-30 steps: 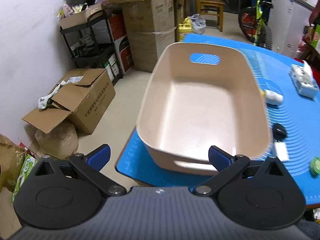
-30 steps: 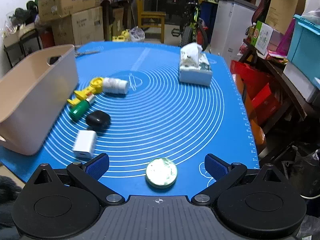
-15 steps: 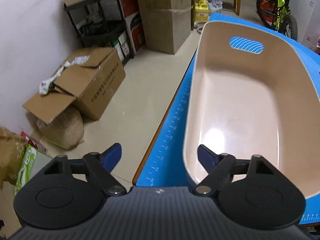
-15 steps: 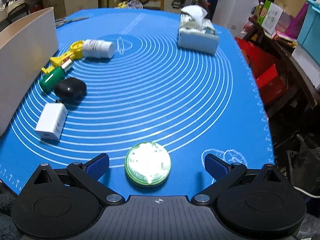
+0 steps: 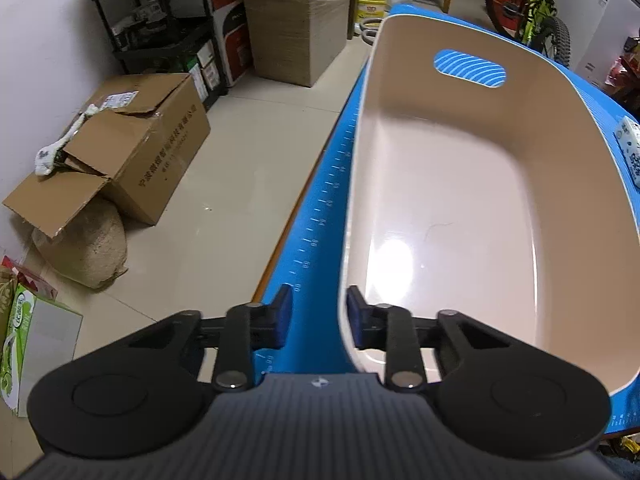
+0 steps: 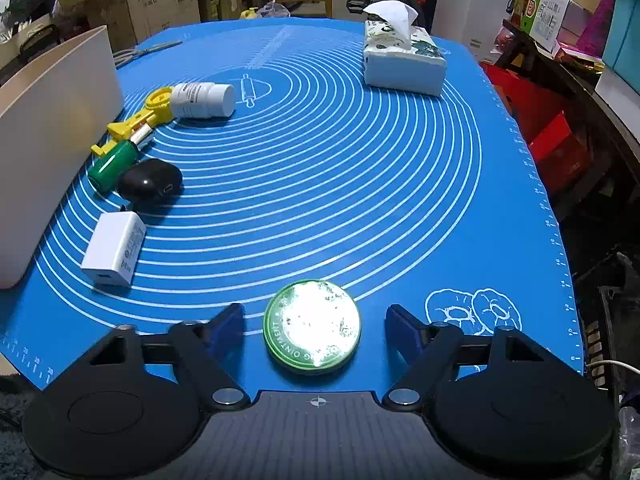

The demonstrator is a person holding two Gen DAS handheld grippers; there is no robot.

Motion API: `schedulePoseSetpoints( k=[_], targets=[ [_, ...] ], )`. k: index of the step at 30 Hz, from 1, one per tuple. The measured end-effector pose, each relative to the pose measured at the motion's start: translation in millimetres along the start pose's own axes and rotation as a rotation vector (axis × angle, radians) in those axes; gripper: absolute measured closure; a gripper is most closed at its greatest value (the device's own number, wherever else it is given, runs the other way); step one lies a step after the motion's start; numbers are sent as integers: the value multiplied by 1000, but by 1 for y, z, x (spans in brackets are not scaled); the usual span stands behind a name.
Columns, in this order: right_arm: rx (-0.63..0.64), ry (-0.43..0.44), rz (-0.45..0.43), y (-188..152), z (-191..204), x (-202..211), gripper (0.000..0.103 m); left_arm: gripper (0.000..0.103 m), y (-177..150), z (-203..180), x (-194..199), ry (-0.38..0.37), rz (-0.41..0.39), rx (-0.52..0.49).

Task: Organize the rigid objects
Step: 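Grasp the bin rim with the left tool while the right tool grasps the green tin, then carry the green tin with the right tool into the bin and release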

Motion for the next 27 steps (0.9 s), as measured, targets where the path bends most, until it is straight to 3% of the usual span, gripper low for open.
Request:
schedulePoseSetpoints(
  k=[6,9,18,27],
  targets=[
    [18,3,-22,0,5,5,48,83,1,-4,-1,-3,-6,-15],
    [13,-5,-30,-2,5,6,48,96,3,-5,-2,-23,-3,-19],
    [6,-24,-85,8,6,17,48,96,2,-6,-3,-15,-9,-45],
    [38,38,-202,59,38,37,48,96,2,-8,-3,-11,-12,-50]
  ],
)
Point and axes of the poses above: each gripper's, at about its wrist camera, not at the fingertips, and x roughly against the way its jaws point, z to its left, y to its top, the point moved 6 cm from there along -x, roughly the way its jaws point, and after that the axes turned 12 degrees about -z, right-handed, at the moved point
